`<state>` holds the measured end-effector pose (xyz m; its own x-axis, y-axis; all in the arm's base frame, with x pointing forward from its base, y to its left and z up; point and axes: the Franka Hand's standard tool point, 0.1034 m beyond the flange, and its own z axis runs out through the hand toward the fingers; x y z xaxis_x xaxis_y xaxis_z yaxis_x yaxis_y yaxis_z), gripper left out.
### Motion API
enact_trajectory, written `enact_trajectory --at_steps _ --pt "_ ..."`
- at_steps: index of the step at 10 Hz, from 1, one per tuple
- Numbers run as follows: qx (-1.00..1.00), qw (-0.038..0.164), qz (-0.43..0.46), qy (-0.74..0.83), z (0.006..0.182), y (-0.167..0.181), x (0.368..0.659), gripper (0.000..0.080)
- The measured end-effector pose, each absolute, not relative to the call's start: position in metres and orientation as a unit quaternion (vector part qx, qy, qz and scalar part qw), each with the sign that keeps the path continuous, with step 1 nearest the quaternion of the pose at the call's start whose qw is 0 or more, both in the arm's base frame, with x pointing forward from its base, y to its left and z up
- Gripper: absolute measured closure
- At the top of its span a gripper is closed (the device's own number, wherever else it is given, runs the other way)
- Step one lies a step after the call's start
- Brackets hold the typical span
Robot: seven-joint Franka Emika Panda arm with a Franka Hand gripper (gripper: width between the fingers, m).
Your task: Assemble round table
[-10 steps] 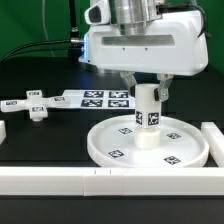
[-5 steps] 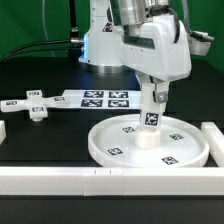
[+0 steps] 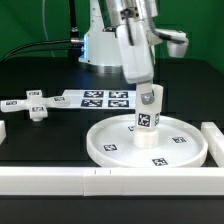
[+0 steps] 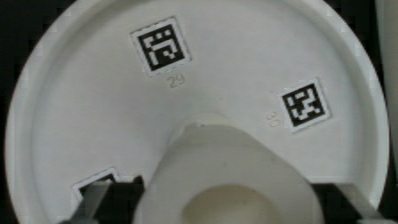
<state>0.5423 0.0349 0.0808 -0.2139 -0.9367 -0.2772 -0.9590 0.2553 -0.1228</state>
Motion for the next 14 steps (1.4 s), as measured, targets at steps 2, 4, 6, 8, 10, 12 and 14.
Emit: enact_trajectory --at_steps 2,4,6,8,10,12,14 --pt "-0.585 0.149 0.043 0.796 0.081 0.036 0.542 0.0389" --pt "-0.632 0.137 0.049 0.761 0.082 0.038 0.543 0.0216" --pt "-0.648 0.139 0.046 0.747 0.083 0.041 0.544 0.0165" --pt "-0.715 0.143 0.033 0.684 0.083 0.040 0.544 0.0150" --pt "-0.784 0.143 0.017 0.603 0.081 0.034 0.543 0.0151" --pt "-0.856 0.123 -0.001 0.502 0.082 0.030 0.545 0.0151" --pt "-0.913 0.108 -0.015 0.394 0.084 0.033 0.549 0.0151"
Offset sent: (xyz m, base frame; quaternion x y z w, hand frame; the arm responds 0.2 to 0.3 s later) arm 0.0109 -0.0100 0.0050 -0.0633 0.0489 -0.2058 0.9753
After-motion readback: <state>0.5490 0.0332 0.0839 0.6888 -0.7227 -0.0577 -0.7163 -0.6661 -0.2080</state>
